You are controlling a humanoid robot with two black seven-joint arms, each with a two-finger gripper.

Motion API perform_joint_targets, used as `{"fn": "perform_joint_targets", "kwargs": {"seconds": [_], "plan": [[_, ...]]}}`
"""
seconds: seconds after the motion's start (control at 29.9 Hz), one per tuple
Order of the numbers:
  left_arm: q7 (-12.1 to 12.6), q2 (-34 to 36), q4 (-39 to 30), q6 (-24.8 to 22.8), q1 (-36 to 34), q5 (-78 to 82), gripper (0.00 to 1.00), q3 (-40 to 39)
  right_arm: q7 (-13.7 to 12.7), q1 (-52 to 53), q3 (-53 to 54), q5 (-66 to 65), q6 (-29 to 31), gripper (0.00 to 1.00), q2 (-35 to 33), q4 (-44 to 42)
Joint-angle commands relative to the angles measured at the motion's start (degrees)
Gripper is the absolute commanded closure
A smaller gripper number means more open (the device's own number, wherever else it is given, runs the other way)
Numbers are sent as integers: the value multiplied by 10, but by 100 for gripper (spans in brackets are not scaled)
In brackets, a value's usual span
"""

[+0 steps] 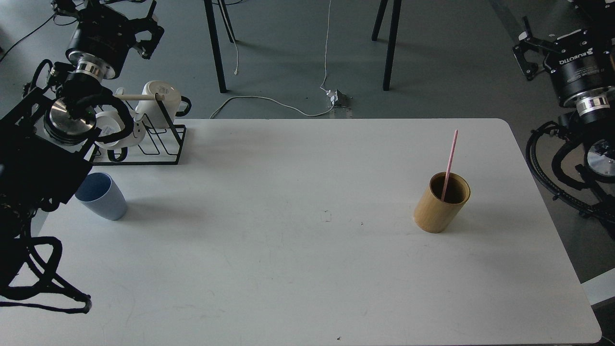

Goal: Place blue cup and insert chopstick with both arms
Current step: 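Move the left gripper down toward the light blue cup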

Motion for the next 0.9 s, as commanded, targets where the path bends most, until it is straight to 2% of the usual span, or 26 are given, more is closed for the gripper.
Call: {"fn": "perform_joint_targets", "kwargs": {"seconds": [0.0, 0.1, 0.37, 0.5, 0.6, 0.74, 0.87], "plan": [[-5, -1, -1, 0, 0, 0, 0, 0, 1, -1, -2, -2, 0, 1, -1, 0], [-30, -1, -4, 0, 2, 1, 0, 1, 3, 0, -10, -9, 0, 0, -1, 0], [-37, 9, -3, 0, -6, 28, 0, 7, 3, 7, -4, -9, 0, 0, -6, -1], [-51, 17, -22, 0, -25, 135, 1, 11, 3, 8, -3, -10, 0, 0, -7, -2], [-57, 62, -43, 0, -46, 264, 2, 11, 4, 8, -3, -10, 0, 0, -8, -3], [-57, 113, -117, 0, -51, 433, 3, 11, 6, 3, -2, -10, 0, 0, -11, -5], [-56, 176, -240, 0, -33, 573, 7, 18, 11, -2, -1, -9, 0, 0, -19, -6]]}}
